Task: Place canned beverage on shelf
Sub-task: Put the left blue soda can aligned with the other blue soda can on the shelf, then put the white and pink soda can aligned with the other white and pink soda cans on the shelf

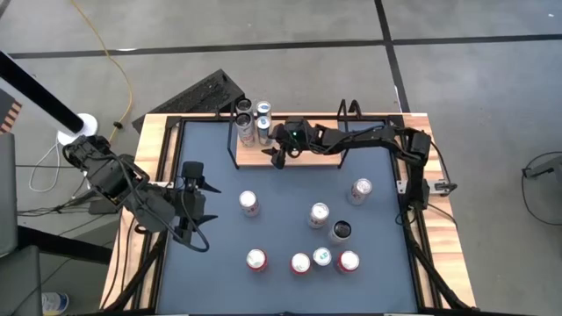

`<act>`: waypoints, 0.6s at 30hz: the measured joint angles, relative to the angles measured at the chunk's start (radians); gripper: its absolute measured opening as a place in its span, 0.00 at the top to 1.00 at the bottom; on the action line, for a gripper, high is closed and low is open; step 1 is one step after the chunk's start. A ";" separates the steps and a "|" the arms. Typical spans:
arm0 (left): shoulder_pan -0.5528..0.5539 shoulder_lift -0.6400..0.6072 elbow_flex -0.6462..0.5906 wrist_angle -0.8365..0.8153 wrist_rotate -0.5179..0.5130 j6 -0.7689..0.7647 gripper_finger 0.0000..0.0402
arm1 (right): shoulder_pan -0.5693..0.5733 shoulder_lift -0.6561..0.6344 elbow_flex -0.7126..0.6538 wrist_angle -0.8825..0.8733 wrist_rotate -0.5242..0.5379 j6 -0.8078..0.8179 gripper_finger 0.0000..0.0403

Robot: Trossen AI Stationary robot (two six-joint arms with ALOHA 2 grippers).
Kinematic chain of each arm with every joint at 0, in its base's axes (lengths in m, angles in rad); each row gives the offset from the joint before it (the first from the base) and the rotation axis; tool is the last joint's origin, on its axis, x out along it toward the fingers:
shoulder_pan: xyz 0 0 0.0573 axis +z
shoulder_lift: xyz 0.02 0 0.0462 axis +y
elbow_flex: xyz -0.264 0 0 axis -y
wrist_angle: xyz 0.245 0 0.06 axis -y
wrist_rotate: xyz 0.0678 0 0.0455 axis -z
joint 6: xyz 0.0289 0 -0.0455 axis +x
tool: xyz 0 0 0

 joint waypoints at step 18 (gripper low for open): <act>-0.042 0.009 0.000 -0.103 -0.004 -0.101 0.32 | 0.107 -0.299 0.109 -0.623 -0.065 -0.004 0.31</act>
